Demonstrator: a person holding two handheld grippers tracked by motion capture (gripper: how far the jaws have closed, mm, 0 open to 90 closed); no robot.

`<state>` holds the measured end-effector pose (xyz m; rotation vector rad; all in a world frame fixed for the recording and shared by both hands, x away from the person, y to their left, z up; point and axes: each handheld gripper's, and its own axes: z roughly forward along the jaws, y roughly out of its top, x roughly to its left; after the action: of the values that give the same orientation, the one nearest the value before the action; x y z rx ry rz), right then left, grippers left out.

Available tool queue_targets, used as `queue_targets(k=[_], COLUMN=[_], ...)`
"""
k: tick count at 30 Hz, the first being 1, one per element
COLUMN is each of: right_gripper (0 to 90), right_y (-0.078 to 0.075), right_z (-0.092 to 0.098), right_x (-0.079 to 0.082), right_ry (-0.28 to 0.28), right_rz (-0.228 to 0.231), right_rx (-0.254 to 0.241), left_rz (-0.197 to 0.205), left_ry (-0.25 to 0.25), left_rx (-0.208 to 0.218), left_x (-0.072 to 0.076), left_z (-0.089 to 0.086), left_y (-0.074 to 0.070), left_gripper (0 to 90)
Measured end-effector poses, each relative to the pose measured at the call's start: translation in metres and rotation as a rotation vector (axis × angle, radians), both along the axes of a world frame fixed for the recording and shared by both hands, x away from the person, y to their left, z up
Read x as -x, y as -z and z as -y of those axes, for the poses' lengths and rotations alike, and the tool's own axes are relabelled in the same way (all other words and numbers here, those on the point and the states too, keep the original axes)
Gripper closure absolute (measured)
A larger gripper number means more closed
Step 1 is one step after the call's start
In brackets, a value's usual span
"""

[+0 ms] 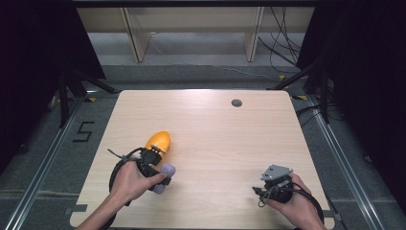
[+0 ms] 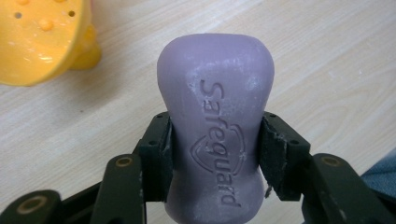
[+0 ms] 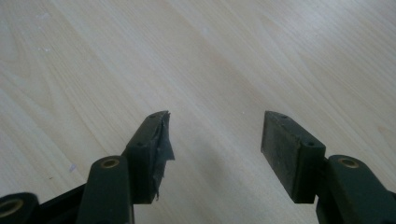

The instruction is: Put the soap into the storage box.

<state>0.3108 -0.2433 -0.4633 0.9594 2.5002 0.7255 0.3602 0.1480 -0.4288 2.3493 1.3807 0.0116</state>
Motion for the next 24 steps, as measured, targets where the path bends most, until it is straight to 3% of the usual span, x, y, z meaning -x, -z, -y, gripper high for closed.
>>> queue_targets(k=[24], right_gripper=[42.6], right_y=[-0.001], right_z=[0.001], right_x=[-0.001], right_ry=[-0.01], right_rz=[0.009], right_rx=[0.001], left_rz=[0.021], left_ry=[-0.055], left_rx=[-0.006], left_x=[-0.022], left_z=[-0.007], left_y=[-0.007], left_gripper=[49.6])
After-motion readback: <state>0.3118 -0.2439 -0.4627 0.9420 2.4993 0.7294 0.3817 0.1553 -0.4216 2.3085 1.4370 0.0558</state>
